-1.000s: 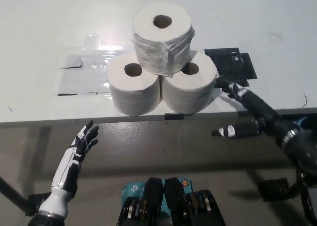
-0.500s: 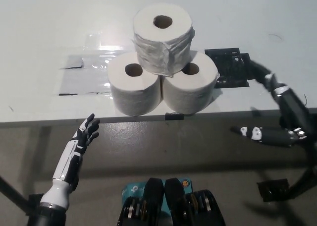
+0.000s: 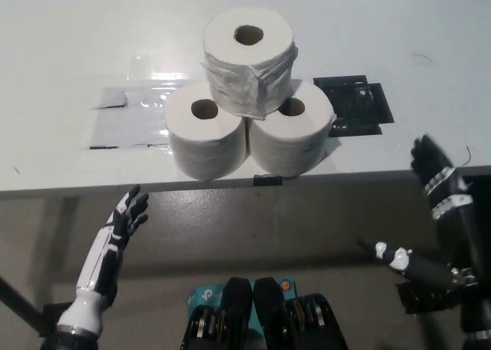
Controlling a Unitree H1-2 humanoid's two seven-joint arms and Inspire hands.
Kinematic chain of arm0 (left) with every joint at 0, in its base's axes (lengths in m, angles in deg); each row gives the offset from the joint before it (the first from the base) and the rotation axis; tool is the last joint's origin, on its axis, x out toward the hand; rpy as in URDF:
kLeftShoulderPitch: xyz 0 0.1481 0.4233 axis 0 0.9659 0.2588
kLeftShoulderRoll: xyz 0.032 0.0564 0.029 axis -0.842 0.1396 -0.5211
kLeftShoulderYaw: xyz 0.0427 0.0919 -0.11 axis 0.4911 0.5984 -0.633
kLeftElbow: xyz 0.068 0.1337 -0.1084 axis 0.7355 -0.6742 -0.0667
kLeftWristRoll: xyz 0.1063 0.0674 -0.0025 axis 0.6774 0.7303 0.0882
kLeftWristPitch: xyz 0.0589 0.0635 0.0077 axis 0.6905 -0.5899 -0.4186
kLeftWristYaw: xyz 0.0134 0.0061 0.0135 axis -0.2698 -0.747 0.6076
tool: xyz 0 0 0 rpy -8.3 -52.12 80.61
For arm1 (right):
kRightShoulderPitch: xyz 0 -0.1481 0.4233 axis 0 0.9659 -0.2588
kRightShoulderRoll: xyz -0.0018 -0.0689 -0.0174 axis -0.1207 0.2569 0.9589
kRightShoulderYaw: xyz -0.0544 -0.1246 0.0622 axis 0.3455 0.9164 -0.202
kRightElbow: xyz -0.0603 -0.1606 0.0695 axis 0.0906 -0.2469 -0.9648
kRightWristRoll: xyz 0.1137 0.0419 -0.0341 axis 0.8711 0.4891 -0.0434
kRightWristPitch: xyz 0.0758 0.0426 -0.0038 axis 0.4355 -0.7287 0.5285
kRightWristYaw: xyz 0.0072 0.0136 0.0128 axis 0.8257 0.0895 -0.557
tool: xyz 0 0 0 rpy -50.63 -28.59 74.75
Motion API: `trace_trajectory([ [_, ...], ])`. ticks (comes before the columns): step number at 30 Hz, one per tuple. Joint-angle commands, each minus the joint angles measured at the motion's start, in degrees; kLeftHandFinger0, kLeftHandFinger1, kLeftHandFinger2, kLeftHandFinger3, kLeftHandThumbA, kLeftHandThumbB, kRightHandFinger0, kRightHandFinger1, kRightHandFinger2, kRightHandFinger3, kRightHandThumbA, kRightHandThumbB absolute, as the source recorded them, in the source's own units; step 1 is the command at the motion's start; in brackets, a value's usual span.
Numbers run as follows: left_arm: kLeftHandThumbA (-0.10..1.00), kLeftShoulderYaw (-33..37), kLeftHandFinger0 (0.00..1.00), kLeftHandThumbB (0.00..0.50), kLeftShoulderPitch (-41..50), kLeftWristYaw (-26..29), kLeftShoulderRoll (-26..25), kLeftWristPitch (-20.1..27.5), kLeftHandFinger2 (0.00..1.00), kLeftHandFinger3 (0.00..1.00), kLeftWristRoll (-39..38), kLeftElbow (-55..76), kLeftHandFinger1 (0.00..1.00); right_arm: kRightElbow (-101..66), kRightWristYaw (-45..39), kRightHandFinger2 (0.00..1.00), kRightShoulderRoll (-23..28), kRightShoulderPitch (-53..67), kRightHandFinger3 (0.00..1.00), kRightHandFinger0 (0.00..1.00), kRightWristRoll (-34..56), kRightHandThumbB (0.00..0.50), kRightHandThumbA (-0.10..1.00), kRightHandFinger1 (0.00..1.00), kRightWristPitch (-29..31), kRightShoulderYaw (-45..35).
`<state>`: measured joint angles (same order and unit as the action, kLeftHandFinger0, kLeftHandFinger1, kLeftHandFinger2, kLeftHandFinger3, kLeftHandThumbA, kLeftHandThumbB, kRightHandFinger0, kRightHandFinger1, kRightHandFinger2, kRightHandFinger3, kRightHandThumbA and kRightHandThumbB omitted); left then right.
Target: A few rolls of toilet paper are kept infront of the robot and the robot uses its right hand to lift one of the rolls and and places it on top of the other rolls to stack it.
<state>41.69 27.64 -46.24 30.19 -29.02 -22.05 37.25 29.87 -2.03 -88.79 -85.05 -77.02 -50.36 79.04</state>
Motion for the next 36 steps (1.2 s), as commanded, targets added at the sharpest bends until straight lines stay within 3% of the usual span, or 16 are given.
trace_trajectory([
  [1,1.0,-0.7,1.0,0.193,1.9,-0.5,-1.1,1.3,1.0,1.0,-1.6,3.9,1.0,9.1,7.5,1.0,-1.5,0.7,1.0,1.0,0.2,0.08,1.0,1.0,16.9,-0.6],
  [2,1.0,-0.7,1.0,0.197,2.5,-0.5,-1.0,1.7,1.0,1.0,-1.5,4.0,1.0,14.3,8.3,1.0,-1.5,0.2,1.0,1.0,-0.3,0.047,1.0,1.0,18.3,-0.6],
  [5,1.0,-0.6,1.0,0.196,4.4,-0.6,-1.1,2.2,1.0,1.0,-1.5,4.5,1.0,25.4,9.8,1.0,-1.2,-0.3,1.0,1.0,-1.8,0.019,1.0,1.0,21.6,0.0],
  [9,1.0,-0.6,1.0,0.198,4.6,-0.6,-1.2,1.9,1.0,1.0,-1.3,4.9,1.0,26.9,10.6,1.0,-0.7,-0.4,1.0,1.0,-2.5,0.026,1.0,1.0,22.2,0.6],
  [11,1.0,-0.6,1.0,0.203,4.4,-0.7,-1.3,1.7,1.0,1.0,-1.6,5.1,1.0,29.1,10.8,1.0,-0.4,-1.2,1.0,1.0,-2.1,0.063,1.0,1.0,23.2,0.6],
  [17,1.0,-0.5,1.0,0.205,4.2,-1.1,-1.8,1.4,1.0,1.0,-1.6,5.2,1.0,30.9,11.2,1.0,0.0,-1.7,1.0,1.0,-1.4,0.075,1.0,1.0,24.2,1.5],
  [26,1.0,-0.4,1.0,0.215,4.4,-0.8,-1.9,1.1,1.0,1.0,-1.3,5.6,1.0,32.3,12.3,1.0,1.3,-2.5,1.0,1.0,-1.9,0.064,0.99,1.0,23.9,3.5],
  [27,1.0,-0.5,1.0,0.219,4.7,-0.7,-1.8,1.3,1.0,1.0,-1.5,5.5,1.0,32.6,12.4,1.0,1.7,-2.4,1.0,1.0,-2.7,0.046,0.94,1.0,24.1,4.0],
  [36,1.0,-0.5,1.0,0.209,5.4,-0.3,-1.5,1.9,1.0,1.0,-1.4,5.3,1.0,33.1,12.7,1.0,3.4,-2.4,1.0,1.0,-2.3,0.041,0.87,1.0,24.5,5.8],
])
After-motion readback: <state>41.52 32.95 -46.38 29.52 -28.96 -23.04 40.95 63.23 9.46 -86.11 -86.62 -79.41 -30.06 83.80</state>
